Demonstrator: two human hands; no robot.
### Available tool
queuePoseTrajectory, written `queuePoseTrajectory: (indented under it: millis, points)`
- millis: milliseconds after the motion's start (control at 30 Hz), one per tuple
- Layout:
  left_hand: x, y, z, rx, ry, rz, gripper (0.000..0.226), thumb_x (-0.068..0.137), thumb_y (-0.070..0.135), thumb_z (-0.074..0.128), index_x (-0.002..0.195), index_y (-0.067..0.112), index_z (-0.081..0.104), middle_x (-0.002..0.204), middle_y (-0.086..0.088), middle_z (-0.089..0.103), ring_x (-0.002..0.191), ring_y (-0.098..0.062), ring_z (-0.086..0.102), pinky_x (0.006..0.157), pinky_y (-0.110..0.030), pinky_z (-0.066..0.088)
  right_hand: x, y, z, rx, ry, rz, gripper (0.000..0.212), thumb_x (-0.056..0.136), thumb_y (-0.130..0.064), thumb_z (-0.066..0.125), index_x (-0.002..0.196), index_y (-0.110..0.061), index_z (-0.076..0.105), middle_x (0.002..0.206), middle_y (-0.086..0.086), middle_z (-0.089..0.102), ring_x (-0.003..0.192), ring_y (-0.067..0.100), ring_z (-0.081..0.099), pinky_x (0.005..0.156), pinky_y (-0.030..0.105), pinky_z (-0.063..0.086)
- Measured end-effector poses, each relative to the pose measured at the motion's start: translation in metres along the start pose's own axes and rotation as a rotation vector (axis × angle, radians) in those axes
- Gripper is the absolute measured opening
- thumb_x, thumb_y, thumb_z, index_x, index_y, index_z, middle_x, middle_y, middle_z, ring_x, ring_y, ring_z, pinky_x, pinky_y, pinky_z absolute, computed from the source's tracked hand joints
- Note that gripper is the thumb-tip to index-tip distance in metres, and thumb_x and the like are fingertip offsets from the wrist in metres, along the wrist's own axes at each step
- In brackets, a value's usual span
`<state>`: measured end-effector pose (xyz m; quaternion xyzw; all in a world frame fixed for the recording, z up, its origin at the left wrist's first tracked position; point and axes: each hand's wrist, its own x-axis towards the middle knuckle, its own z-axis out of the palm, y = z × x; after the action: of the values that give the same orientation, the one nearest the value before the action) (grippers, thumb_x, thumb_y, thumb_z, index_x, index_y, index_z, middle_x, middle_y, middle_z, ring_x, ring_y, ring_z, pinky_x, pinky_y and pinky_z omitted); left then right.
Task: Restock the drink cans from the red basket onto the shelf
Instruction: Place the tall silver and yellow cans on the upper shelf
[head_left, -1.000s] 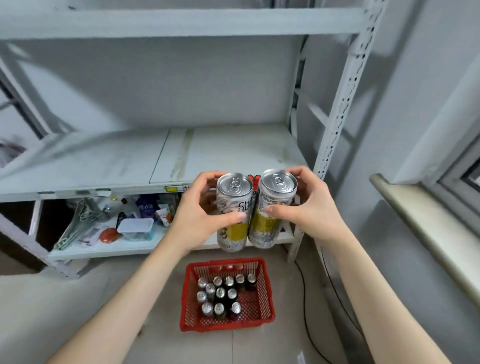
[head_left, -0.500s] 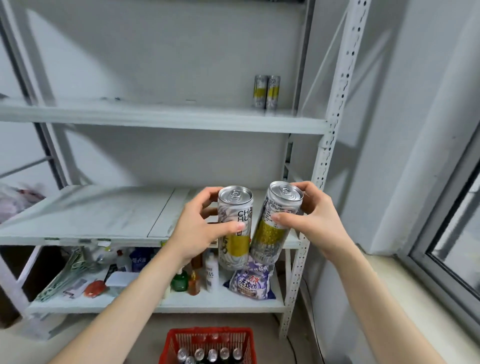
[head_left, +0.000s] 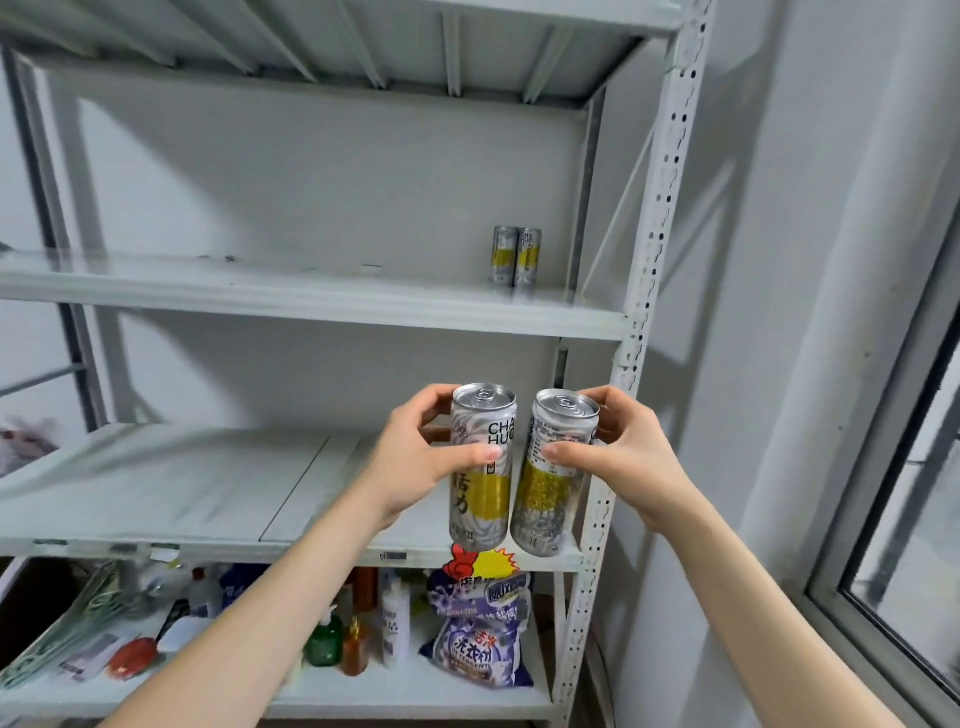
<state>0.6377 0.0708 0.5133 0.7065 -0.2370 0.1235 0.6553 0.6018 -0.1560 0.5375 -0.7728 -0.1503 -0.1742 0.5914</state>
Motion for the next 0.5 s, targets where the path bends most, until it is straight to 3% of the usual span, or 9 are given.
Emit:
queuePoseTrajectory:
  millis: [367, 500]
  points:
    - [0.121, -0.013, -0.02, 0.038, -0.078, 0.068, 0.073, 0.047, 0.041, 0.091, 0.113, 0.027, 0.064, 0.114, 0.003, 0.071, 0.112, -0.02, 0.064, 0.099, -0.05, 0.05, 0.104, 0.012, -0.002, 0.034, 0.069, -0.063, 0.045, 0.065, -0.002, 0.086, 0.101, -0.008, 0.06, 0.09, 0.003, 0.075, 0.081, 0.016, 0.072, 0.069, 0.027, 0.055]
    - [0.175, -0.011, -0.021, 0.016, -0.112, 0.085, 0.072, 0.047, 0.033, 0.095, 0.111, 0.025, 0.064, 0.113, 0.002, 0.071, 0.109, -0.022, 0.066, 0.096, -0.05, 0.052, 0.15, 0.015, -0.009, 0.058, 0.092, -0.081, 0.047, 0.066, -0.003, 0.085, 0.105, -0.007, 0.059, 0.089, 0.001, 0.075, 0.078, 0.012, 0.072, 0.064, 0.021, 0.053]
